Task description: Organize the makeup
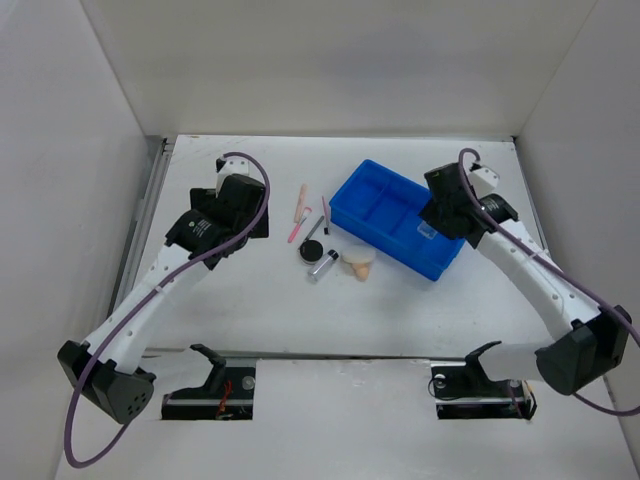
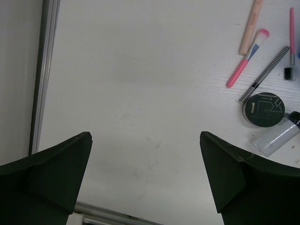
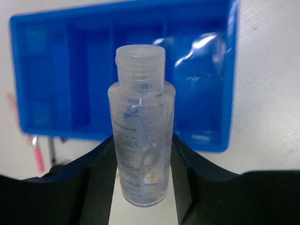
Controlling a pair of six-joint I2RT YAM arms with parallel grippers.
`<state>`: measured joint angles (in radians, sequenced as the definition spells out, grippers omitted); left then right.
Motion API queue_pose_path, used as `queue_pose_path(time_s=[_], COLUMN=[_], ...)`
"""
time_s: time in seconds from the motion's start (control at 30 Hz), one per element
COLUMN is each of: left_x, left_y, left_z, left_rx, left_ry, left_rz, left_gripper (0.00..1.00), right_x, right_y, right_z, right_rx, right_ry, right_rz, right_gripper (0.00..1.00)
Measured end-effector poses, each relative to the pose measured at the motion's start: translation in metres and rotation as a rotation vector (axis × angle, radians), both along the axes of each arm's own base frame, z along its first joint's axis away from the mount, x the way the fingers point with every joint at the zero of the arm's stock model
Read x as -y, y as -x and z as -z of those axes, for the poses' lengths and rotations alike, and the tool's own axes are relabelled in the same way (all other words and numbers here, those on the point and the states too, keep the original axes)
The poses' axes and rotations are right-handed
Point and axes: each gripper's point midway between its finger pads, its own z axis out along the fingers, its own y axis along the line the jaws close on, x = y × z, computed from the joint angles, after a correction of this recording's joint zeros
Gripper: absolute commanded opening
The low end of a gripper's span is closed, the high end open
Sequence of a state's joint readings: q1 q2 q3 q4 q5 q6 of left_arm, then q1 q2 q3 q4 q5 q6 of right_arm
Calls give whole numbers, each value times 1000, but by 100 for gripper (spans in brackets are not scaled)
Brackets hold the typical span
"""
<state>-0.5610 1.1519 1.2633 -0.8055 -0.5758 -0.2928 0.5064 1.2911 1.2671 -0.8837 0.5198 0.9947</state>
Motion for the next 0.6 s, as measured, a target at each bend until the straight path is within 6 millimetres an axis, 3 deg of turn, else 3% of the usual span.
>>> queue_pose_path(time_s=[0.07, 0.17, 0.4, 0.6], left_x=[0, 2, 2, 4], left_y=[-1, -1, -2, -2], left_z=[1, 3, 5, 6], left_rx=[-3, -11, -18, -24], left_ry=[-2, -3, -5, -2], left_rz=[0, 3, 5, 10], left_gripper=[100, 100, 100, 100], right_x=[26, 50, 73, 90], right_y=[-10, -20, -36, -37], right_z=[7, 20, 62, 78], right_rx=[-27, -75, -191, -214], right_ry=[43, 96, 137, 135], right_rz=[42, 71, 75, 83], right_gripper=[29, 29, 30, 34])
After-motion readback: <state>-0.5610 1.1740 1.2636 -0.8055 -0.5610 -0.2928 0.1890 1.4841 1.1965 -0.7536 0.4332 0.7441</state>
